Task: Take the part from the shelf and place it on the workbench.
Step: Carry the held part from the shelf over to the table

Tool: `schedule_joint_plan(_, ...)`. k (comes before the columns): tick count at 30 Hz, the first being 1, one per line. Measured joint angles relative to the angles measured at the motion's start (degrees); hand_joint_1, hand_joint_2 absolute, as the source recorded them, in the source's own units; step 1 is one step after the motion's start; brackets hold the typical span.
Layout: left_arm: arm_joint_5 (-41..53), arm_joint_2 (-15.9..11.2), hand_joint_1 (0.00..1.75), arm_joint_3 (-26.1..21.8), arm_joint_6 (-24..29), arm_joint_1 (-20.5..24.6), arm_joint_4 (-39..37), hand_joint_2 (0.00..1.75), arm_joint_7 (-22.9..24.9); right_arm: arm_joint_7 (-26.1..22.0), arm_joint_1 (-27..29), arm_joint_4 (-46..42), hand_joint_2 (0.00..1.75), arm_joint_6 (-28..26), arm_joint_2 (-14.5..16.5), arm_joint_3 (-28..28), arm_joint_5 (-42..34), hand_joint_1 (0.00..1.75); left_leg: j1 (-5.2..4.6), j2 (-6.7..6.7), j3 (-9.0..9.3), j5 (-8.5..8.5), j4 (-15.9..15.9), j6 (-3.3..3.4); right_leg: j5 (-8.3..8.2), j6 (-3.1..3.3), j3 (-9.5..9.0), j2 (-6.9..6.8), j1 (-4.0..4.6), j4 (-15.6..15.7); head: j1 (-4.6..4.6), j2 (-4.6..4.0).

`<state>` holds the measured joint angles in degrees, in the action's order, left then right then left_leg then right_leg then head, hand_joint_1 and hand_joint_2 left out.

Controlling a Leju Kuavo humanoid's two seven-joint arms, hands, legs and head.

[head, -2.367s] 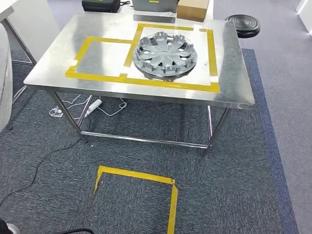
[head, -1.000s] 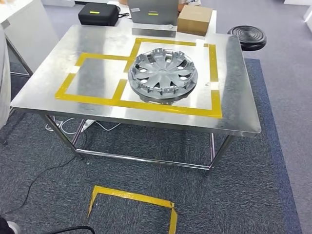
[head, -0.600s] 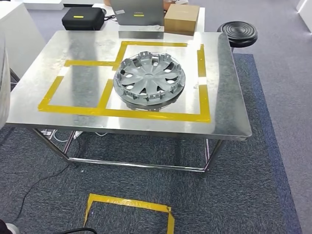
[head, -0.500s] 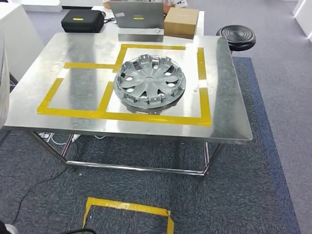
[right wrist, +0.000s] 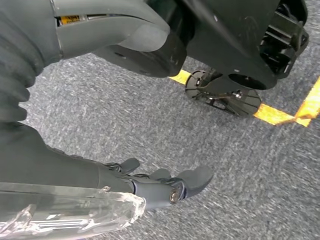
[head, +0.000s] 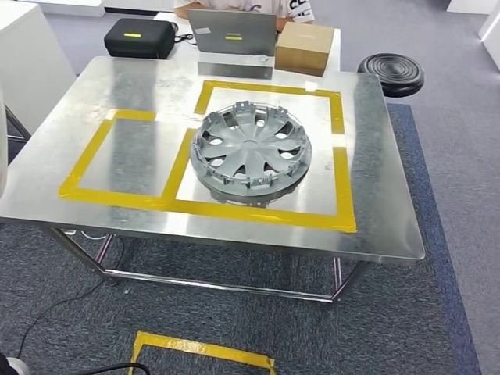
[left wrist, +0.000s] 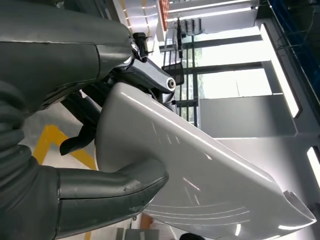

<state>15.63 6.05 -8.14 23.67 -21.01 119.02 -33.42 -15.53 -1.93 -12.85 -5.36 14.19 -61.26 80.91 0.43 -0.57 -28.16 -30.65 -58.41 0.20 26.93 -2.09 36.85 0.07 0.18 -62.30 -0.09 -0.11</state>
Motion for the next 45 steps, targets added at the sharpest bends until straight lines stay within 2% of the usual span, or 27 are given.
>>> schedule_joint_plan(1,0.0,0.0,1.68,0.0,0.1,0.0,0.0,1.75,0.0,0.0,0.0,0.0,1.75,0.0,0.0,0.0,0.0,0.0,-0.03,-0.03,0.39,-0.3,0.0,-0.4,-0.81,0.47,-0.16,-0.1,0.13,0.9,0.0,0.0)
schedule_joint_plan(3,0.0,0.0,1.68,0.0,0.3,0.0,0.1,1.75,-0.1,0.0,0.0,0.0,1.75,0.0,0.0,0.0,0.0,0.0,-0.03,-0.04,0.76,-0.31,-0.3,-1.17,-0.57,1.32,-1.18,-0.03,0.17,1.3,-0.06,0.0)
schedule_joint_plan(5,0.0,0.0,1.68,0.0,0.6,0.0,0.2,1.75,-0.1,0.1,0.0,0.0,1.75,-0.1,0.0,0.0,0.0,0.0,-0.02,0.0,-0.11,-0.23,-2.8,-1.68,-0.46,1.91,-2.43,0.08,-0.12,2.0,-0.24,-0.01)
schedule_joint_plan(6,-0.1,0.1,1.68,0.0,0.7,0.0,0.2,1.75,-0.1,0.1,0.1,0.0,1.75,-0.1,0.0,0.0,0.0,0.0,0.0,0.02,-1.68,-0.79,-5.4,-1.93,-0.28,2.15,-2.93,0.1,-0.25,2.2,-0.37,-0.01)
schedule_joint_plan(8,-0.3,0.1,1.68,-0.2,1.0,-0.1,0.2,1.75,-0.1,0.1,0.2,0.0,1.75,-0.1,0.0,0.0,0.0,0.0,0.06,0.04,-6.24,-3.41,-11.7,-2.39,0.34,2.52,-3.57,0.15,-0.29,2.3,-0.57,-0.01)
schedule_joint_plan(10,-0.6,0.1,1.68,-0.7,1.2,-0.2,0.2,1.75,-0.1,0.1,0.3,0.0,1.75,0.0,0.0,0.0,0.0,0.0,0.09,0.04,-9.8,-5.34,-14.7,-2.54,1.18,2.56,-4.34,0.33,-0.33,2.3,-0.61,0.0)
schedule_joint_plan(11,-0.7,0.1,1.68,-1.0,1.3,-0.3,0.2,1.75,-0.1,0.1,0.4,0.0,1.75,0.0,0.0,0.0,0.0,0.0,0.09,0.04,-10.37,-4.52,-13.8,-2.51,1.68,2.47,-4.97,0.42,-0.39,2.3,-0.63,0.01)
schedule_joint_plan(14,-1.1,0.2,1.68,-2.0,1.5,-0.7,0.2,1.75,-0.1,0.2,0.6,0.0,1.75,0.0,0.0,-0.1,0.0,0.0,0.14,0.25,-9.14,3.29,-5.0,-2.38,3.42,1.75,-6.85,0.6,-0.55,2.2,-0.77,-0.01)
schedule_joint_plan(15,-1.3,0.3,1.68,-2.3,1.5,-0.8,0.2,1.75,-0.1,0.2,0.6,0.0,1.75,0.0,0.0,-0.1,0.0,0.0,0.11,0.37,-8.82,4.7,-2.8,-2.21,4.03,1.36,-7.11,0.61,-0.49,2.4,-0.84,-0.01)
schedule_joint_plan(16,-1.5,0.4,1.68,-2.5,1.5,-1.0,0.3,1.75,-0.1,0.2,0.6,0.0,1.75,0.0,0.0,-0.1,0.0,0.0,0.11,0.45,-8.69,5.28,-1.4,-1.91,4.43,0.94,-7.57,0.61,-0.38,2.5,-0.93,0.0)
schedule_joint_plan(19,-1.7,0.8,1.68,-3.0,1.4,-1.3,0.6,1.75,-0.2,0.2,0.6,0.0,1.75,0.0,0.0,-0.1,0.0,0.0,0.24,0.33,-7.51,5.08,-0.4,-0.49,4.9,-0.11,-9.21,0.46,-0.23,3.1,-0.75,0.01)
schedule_joint_plan(21,-1.8,1.0,1.68,-3.4,1.4,-1.3,0.7,1.75,-0.3,0.1,0.5,0.0,1.75,0.0,0.0,-0.1,0.0,0.0,0.32,0.29,-6.18,4.97,-0.3,0.28,6.27,-0.61,-7.87,0.36,-0.27,0.1,-0.49,0.01)
schedule_joint_plan(24,-1.8,1.3,1.68,-3.8,1.4,-1.4,0.8,1.75,-0.3,0.0,0.1,0.0,1.75,0.0,0.0,-0.1,-0.1,0.0,0.1,0.32,-4.86,3.79,-0.3,0.82,10.25,-0.99,-1.02,0.28,-0.23,-10.3,-0.26,0.01)
schedule_joint_plan(25,-1.8,1.4,1.68,-3.9,1.4,-1.4,0.8,1.75,-0.3,0.0,0.0,0.0,1.75,0.0,0.0,-0.1,-0.1,0.0,-0.01,0.3,-4.32,3.31,-0.3,0.89,11.04,-0.92,0.68,0.27,-0.19,-11.9,-0.23,0.01)
schedule_joint_plan(26,-1.8,1.4,1.68,-3.9,1.4,-1.4,0.8,1.75,-0.3,0.0,-0.1,0.0,1.75,0.0,0.0,-0.1,0.0,0.0,-0.12,0.25,-3.64,2.83,-0.3,0.95,10.73,-0.73,1.42,0.26,-0.13,-11.5,-0.21,0.01)
schedule_joint_plan(27,-2.2,1.5,1.68,-3.9,1.4,-1.4,0.8,1.75,-0.3,0.1,-0.2,0.0,1.75,0.0,0.0,-0.1,0.0,0.0,-0.25,0.19,-2.84,2.32,-0.3,0.99,9.02,-0.39,1.25,0.26,-0.02,-9.3,-0.18,0.01)
schedule_joint_plan(29,-4.0,1.9,1.68,-4.0,1.0,-1.3,0.9,1.75,-0.3,0.3,0.0,0.0,1.75,0.0,-0.1,-0.1,-0.1,0.0,-0.44,0.06,-1.48,1.34,-0.3,0.93,3.09,0.85,-0.02,0.29,0.49,-2.8,-0.28,0.01)
schedule_joint_plan(31,-5.8,2.6,1.68,-4.4,0.4,-1.2,0.9,1.75,-0.3,0.5,0.1,0.0,1.75,-0.1,-0.1,-0.1,-0.2,0.0,-0.37,-0.11,-1.03,0.72,-0.1,0.51,-0.49,1.92,-0.66,0.41,1.11,1.2,-0.5,0.01)
schedule_joint_plan(33,-6.4,3.4,1.68,-4.9,0.2,-1.1,0.9,1.75,-0.3,0.7,0.1,0.0,1.75,-0.2,-0.1,-0.1,-0.2,0.0,-0.29,-0.2,-0.7,0.98,-0.1,-0.24,-1.19,2.38,-1.08,0.5,1.28,2.3,-0.62,0.01)
schedule_joint_plan(35,-6.6,3.9,1.68,-5.4,0.4,-1.1,1.0,1.75,-0.2,0.8,0.4,0.0,1.75,-0.2,-0.1,-0.2,-0.2,0.0,-0.32,-0.16,-0.55,0.87,-1.1,-0.85,-1.88,2.62,-2.3,0.45,0.91,3.4,-0.81,0.01)
schedule_joint_plan(36,-6.6,4.1,1.68,-5.7,0.5,-1.0,1.0,1.75,-0.1,0.8,0.5,0.0,1.75,-0.2,-0.1,-0.2,-0.2,0.0,-0.31,-0.13,-1.28,0.14,-2.7,-1.09,-1.97,2.67,-2.95,0.44,0.64,3.8,-0.93,0.01)
schedule_joint_plan(39,-6.6,4.6,1.68,-6.4,0.7,-1.0,1.0,1.75,0.0,0.9,0.5,0.0,1.75,-0.2,0.0,-0.2,-0.2,0.0,0.02,-0.08,-6.75,-4.17,-11.6,-2.02,-1.78,2.74,-3.33,0.42,0.2,4.1,-1.19,0.01)
schedule_joint_plan(40,-6.6,4.7,1.68,-6.6,0.7,-1.0,1.0,1.75,0.0,0.9,0.6,0.0,1.75,-0.2,0.0,-0.2,-0.2,0.0,0.2,-0.08,-8.33,-4.83,-13.5,-2.29,-1.65,2.68,-3.37,0.42,0.06,4.1,-1.21,0.01)
schedule_joint_plan(41,-6.6,4.8,1.68,-6.7,0.7,-1.0,1.0,1.75,0.1,0.9,0.6,0.0,1.75,-0.2,0.0,-0.2,-0.2,0.0,0.4,-0.07,-9.08,-4.34,-13.7,-2.56,-1.53,2.56,-3.46,0.44,-0.11,4.1,-1.2,0.01)
schedule_joint_plan(42,-6.6,4.9,1.68,-6.7,0.7,-1.0,1.0,1.75,0.1,0.9,0.6,0.0,1.75,-0.1,0.0,-0.2,-0.2,0.0,0.63,-0.07,-8.8,-2.59,-12.0,-2.88,-1.41,2.35,-3.61,0.47,-0.35,4.1,-1.2,0.01)
schedule_joint_plan(44,-6.3,5.0,1.68,-6.8,0.6,-1.0,1.0,1.75,0.2,0.9,0.6,0.0,1.75,-0.1,0.0,-0.3,-0.2,0.0,1.22,-0.08,-6.35,2.07,-5.0,-3.97,-1.07,1.67,-3.9,0.58,-0.74,3.8,-1.31,0.01)
schedule_joint_plan(45,-6.1,5.1,1.68,-6.8,0.5,-1.0,1.0,1.75,0.3,1.0,0.6,0.0,1.75,-0.1,-0.1,-0.3,-0.2,0.0,1.44,-0.11,-5.36,3.03,-2.0,-4.03,-0.9,1.28,-3.87,0.65,-0.78,3.6,-1.47,0.01)
